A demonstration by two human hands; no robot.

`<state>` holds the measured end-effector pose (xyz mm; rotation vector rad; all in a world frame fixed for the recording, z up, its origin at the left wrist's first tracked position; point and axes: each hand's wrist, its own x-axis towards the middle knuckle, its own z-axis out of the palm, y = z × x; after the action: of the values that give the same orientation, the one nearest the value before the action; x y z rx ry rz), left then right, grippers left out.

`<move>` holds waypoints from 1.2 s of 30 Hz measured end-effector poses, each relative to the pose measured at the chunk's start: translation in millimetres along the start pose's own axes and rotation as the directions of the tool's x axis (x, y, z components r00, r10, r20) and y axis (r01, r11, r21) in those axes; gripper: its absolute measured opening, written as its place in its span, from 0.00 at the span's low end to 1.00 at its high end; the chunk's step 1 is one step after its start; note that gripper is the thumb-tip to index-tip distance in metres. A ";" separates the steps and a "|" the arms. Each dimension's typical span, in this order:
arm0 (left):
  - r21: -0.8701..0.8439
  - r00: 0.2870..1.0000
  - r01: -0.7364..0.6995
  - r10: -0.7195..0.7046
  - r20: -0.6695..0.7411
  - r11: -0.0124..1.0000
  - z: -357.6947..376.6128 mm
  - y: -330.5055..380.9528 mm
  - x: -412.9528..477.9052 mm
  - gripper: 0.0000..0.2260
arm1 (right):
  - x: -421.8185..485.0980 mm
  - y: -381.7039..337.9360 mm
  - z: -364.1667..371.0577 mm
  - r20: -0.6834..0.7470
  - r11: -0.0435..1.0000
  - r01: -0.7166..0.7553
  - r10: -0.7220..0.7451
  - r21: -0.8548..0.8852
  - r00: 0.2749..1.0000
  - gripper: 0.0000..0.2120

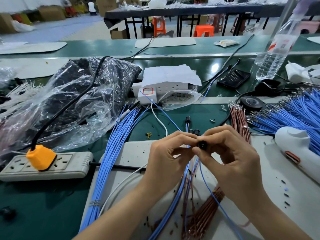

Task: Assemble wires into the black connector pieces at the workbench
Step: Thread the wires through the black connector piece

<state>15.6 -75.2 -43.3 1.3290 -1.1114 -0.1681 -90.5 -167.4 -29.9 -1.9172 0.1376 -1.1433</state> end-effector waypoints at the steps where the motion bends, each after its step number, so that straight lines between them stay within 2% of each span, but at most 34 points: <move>1: 0.005 1.000 -0.002 0.002 0.002 1.000 0.1 -0.2 0.0 0.05 | -0.2 0.3 -0.2 -0.003 1.000 0.000 0.000 0.004 1.000 0.09; 7: 0.078 0.996 -0.091 0.089 0.030 0.993 -0.5 -1.8 0.9 0.03 | -2.4 -2.0 -2.0 -0.024 1.000 0.027 -0.028 -0.006 0.999 0.07; 12: 0.126 0.992 -0.128 0.126 0.021 0.984 1.1 -4.5 -0.3 0.04 | -2.1 -1.2 -1.6 -0.030 0.999 -0.011 0.013 0.046 0.999 0.08; 16: 0.224 0.990 -0.141 0.136 0.039 0.964 2.3 -5.1 -1.1 0.05 | -2.8 -0.4 0.1 -0.058 0.987 -0.120 0.127 0.106 0.990 0.16; 20: 0.052 0.999 -0.027 0.026 0.027 0.998 4.6 -1.1 -1.4 0.12 | -0.1 -1.6 -1.3 -0.130 0.990 -0.137 0.140 0.028 0.982 0.08; 22: -0.004 0.999 0.039 -0.039 0.002 0.999 4.2 -1.5 -0.1 0.10 | 1.9 -2.0 -1.8 -0.128 0.989 -0.150 0.151 0.015 0.980 0.01; 24: -0.011 0.998 0.050 -0.050 -0.044 0.999 3.0 -2.4 2.1 0.07 | 7.0 -2.5 -3.6 -0.128 0.981 -0.186 0.191 0.047 0.973 0.06; 26: -0.044 0.995 0.054 -0.057 -0.079 0.998 1.2 -1.9 3.6 0.06 | 21.2 0.9 -5.7 -0.133 0.976 -0.213 0.206 -0.038 0.969 0.03; 27: -0.068 0.994 0.056 -0.062 -0.087 0.996 0.4 -1.3 4.4 0.07 | 30.3 4.8 -5.9 -0.109 0.968 -0.211 0.197 -0.134 0.974 0.07; 29: -0.107 0.992 0.060 -0.071 -0.101 0.992 -1.6 -0.8 5.6 0.07 | 53.9 15.9 -3.2 -0.017 0.927 -0.196 0.202 -0.321 0.979 0.11; 31: -0.118 0.991 0.053 -0.067 -0.118 0.992 -3.8 -1.3 7.2 0.06 | 81.7 30.2 5.8 0.093 0.871 -0.151 0.219 -0.468 0.971 0.08; 34: -0.093 0.989 0.010 -0.023 -0.147 0.996 -6.2 -1.4 9.9 0.06 | 126.9 58.6 27.1 0.270 0.749 -0.019 0.262 -0.663 0.927 0.11; 36: -0.067 0.986 -0.004 -0.007 -0.165 0.998 -8.0 -1.7 10.5 0.05 | 149.8 82.7 41.5 0.332 0.604 0.015 0.418 -0.797 0.846 0.14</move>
<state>27.5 -77.3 -37.7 1.2601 -0.9568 -0.0933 52.7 -265.1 1.0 -2.8160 0.6607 -0.3694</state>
